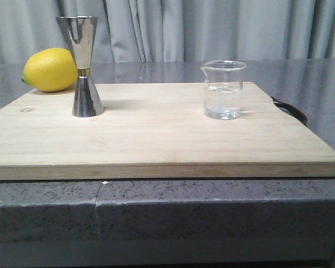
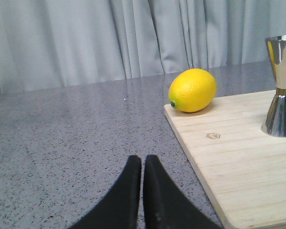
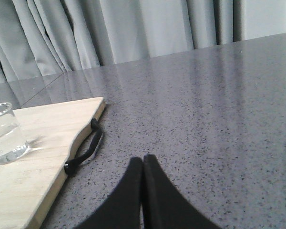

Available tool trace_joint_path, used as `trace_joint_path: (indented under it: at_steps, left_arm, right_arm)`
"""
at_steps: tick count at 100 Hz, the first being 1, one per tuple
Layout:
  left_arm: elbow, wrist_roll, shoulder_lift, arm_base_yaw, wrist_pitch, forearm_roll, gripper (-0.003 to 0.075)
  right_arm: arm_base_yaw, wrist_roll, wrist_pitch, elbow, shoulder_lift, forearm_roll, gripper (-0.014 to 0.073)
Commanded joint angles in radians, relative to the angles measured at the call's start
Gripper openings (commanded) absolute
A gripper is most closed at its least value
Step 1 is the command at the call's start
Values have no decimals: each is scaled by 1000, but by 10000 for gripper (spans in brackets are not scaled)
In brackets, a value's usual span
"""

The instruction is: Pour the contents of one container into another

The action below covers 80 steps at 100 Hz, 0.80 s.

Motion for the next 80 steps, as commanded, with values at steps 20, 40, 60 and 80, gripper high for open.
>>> trace_joint_path:
  at_steps: [20,40,60,80]
  left_arm:
    - [37,-9,-25,4,-74,-4,-20]
    - [37,-9,-25,4,-74,-4,-20]
    - [37,-9,-25,4,-74,-4,-20]
    - [37,2,-25,4,-74,45,-20]
  right_arm:
    - [2,-5,-76,22,-14,-8,-75]
    - [2,-5,-76,22,-14,-8,-75]
    - [2,-5,-76,22,-14,-8,-75]
    - [2,-5,-76,22,-14,-8,-75]
